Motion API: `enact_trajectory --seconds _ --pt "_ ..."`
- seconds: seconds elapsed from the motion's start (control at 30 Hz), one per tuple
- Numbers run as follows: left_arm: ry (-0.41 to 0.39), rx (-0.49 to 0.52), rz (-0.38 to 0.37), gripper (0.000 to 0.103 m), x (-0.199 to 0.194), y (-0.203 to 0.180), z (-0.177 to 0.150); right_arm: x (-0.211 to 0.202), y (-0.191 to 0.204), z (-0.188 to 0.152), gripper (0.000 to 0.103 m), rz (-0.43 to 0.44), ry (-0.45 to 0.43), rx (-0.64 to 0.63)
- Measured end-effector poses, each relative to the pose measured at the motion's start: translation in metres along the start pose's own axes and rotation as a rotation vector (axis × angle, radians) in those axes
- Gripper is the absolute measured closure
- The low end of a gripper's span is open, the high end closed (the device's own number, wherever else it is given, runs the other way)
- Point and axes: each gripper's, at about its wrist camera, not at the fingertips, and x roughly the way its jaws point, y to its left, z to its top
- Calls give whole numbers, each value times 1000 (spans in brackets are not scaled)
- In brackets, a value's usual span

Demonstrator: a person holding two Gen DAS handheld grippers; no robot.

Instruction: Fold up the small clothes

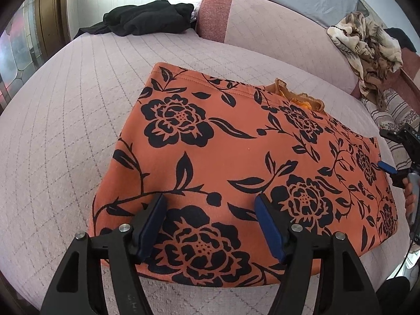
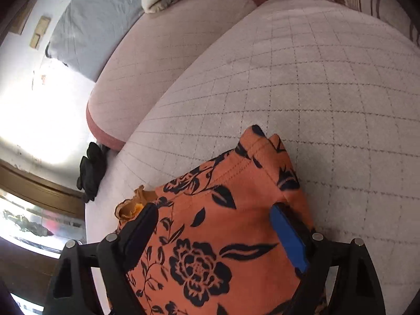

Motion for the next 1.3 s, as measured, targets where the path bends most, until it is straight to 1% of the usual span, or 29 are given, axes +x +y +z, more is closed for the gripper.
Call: enact_trajectory --seconds 0.03,0.1,0.2,0.33,0.4,0.43,0.47,0.53,0.6,0.67,0.73,0.8,0.97,1.0,1.03,1.07,1.13,1.2,1.23,1.27,1.3 --pt "1 2 2 33 0 -1 0 -10 8 -8 14 10 -3 -33" --pt "1 4 4 32 0 -1 0 -31 17 -31 14 60 -27 -58" --pt "-2 17 10 32 -2 -2 -4 -59 16 -80 14 137 -17 -53" --pt "-8 -7 5 32 -12 -1 -10 -77 -7 -149 14 188 24 29" --pt "-19 -23 2 32 -19 0 -13 -79 -27 -168 14 182 35 82" --pt "-22 -27 1 32 -22 0 -14 -78 -37 -172 14 175 40 110" --pt "-24 -28 1 32 -25 -1 -15 -78 -46 -172 14 167 38 153" --pt "-27 -26 5 32 -30 -5 -15 -81 -62 -165 14 196 6 224" --pt "-28 -24 5 32 -32 -9 -16 -80 -74 -156 13 162 -6 279" --pt "-24 -14 9 31 -32 -15 -17 -76 -85 -148 13 208 -16 345" --pt "-22 6 15 31 -32 -23 -18 -71 -89 -141 12 222 -29 390" --pt "-19 26 19 31 -31 -29 -19 -65 -90 -132 12 231 -43 395" --pt "-26 67 28 31 -27 -43 -17 -62 -84 -122 14 215 -83 390" --pt "-30 72 27 31 -26 -44 -16 -63 -82 -120 19 221 -94 375" --pt "-34 78 27 31 -26 -46 -15 -66 -79 -118 34 220 -103 348" --pt "-39 82 31 31 -25 -48 -14 -69 -75 -118 37 210 -115 313" --pt "-43 87 35 31 -22 -51 -12 -70 -66 -116 37 183 -122 259" --pt "-25 88 40 31 -16 -53 -10 -61 -64 -116 36 137 -94 236" --pt "-17 88 40 31 -14 -54 -10 -58 -67 -117 33 115 -91 244" --pt "-15 88 39 31 -13 -55 -9 -56 -69 -118 32 126 -88 249" --pt "-18 90 40 31 -13 -56 -9 -57 -69 -119 28 138 -94 249"
